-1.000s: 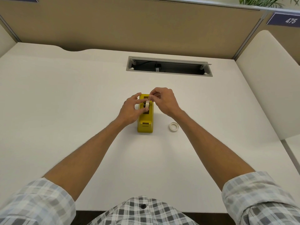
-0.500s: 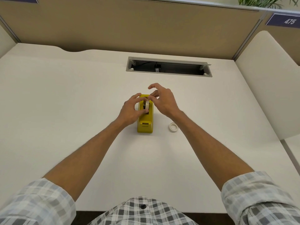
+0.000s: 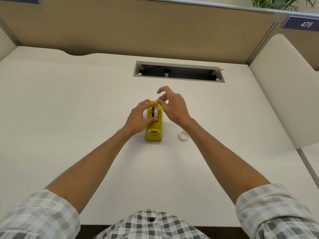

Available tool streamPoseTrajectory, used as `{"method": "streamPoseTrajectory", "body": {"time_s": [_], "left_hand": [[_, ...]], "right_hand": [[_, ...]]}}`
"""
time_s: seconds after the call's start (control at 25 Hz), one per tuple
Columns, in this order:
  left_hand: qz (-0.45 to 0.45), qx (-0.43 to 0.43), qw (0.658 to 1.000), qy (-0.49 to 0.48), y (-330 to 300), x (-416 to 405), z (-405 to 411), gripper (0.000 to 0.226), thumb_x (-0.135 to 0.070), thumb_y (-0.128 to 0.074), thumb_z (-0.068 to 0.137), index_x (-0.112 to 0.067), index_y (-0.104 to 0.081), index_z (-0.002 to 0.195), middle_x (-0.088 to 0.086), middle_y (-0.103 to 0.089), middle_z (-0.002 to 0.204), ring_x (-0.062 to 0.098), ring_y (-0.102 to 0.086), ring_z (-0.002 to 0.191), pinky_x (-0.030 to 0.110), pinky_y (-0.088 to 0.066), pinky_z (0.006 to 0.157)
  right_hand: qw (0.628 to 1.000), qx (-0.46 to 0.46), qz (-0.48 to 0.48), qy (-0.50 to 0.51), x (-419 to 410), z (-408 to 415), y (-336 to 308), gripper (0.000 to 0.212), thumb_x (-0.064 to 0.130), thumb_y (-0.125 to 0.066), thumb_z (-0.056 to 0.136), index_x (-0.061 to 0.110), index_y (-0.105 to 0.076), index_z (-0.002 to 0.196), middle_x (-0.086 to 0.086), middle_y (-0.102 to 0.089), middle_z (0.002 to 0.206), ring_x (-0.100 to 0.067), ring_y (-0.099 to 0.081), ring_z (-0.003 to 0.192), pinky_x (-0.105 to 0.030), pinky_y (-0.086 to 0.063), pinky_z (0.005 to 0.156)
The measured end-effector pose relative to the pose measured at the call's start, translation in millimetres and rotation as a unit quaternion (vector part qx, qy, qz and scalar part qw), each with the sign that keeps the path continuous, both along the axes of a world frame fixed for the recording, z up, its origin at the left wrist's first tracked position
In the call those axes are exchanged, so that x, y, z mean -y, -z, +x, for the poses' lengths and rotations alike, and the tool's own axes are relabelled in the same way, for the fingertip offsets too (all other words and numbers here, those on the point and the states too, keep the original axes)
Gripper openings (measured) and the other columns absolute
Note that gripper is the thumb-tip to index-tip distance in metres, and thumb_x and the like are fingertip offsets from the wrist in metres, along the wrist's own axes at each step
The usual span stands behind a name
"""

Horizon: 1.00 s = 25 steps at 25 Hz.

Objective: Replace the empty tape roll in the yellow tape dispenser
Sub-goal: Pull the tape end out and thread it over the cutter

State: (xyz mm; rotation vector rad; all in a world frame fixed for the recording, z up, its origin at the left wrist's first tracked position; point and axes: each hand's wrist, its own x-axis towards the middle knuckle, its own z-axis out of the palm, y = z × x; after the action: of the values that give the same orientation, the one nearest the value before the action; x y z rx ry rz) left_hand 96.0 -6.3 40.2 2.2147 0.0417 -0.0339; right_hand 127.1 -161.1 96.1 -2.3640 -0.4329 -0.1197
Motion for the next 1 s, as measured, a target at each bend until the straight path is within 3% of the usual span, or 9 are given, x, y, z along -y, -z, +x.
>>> {"method": "streamPoseTrajectory", "body": {"time_s": [0.6,0.88,1.0], "left_hand": [[-0.001,0.036,0.999,0.006,-0.5,0.9,-1.9,0.05,-0.027,-0.079,0.077,-0.029,-0.051,0.119,-0.002,-0.043,0.148,0.023,-0.05,0.125,0.049,-0.045,0.103],[-0.006,0.009,1.0,0.026,3.6,-2.0,-4.2,0.061,-0.037,-0.074,0.081,-0.034,-0.047,0.136,-0.007,-0.03,0.157,0.022,-0.037,0.139,0.052,-0.039,0.108],[-0.014,0.012,0.999,0.036,7.3,-3.9,-7.0,0.059,-0.028,-0.066,0.087,-0.035,-0.042,0.14,-0.01,-0.025,0.159,0.02,-0.034,0.142,0.055,-0.038,0.108]], "right_hand": [[1.0,0.011,-0.009,-0.009,-1.5,-5.6,-1.6,0.026,0.023,-0.061,0.095,0.02,-0.057,0.12,-0.001,-0.074,0.104,-0.018,-0.069,0.09,-0.023,-0.049,0.079],[0.999,0.02,-0.018,-0.032,0.4,-12.4,-2.3,0.029,0.022,-0.061,0.095,0.019,-0.056,0.123,-0.002,-0.075,0.105,-0.02,-0.069,0.092,-0.024,-0.048,0.08],[0.999,0.025,-0.012,-0.038,0.9,-15.9,-1.6,0.031,0.022,-0.062,0.095,0.019,-0.056,0.125,-0.002,-0.075,0.104,-0.021,-0.07,0.091,-0.024,-0.048,0.079]]}}
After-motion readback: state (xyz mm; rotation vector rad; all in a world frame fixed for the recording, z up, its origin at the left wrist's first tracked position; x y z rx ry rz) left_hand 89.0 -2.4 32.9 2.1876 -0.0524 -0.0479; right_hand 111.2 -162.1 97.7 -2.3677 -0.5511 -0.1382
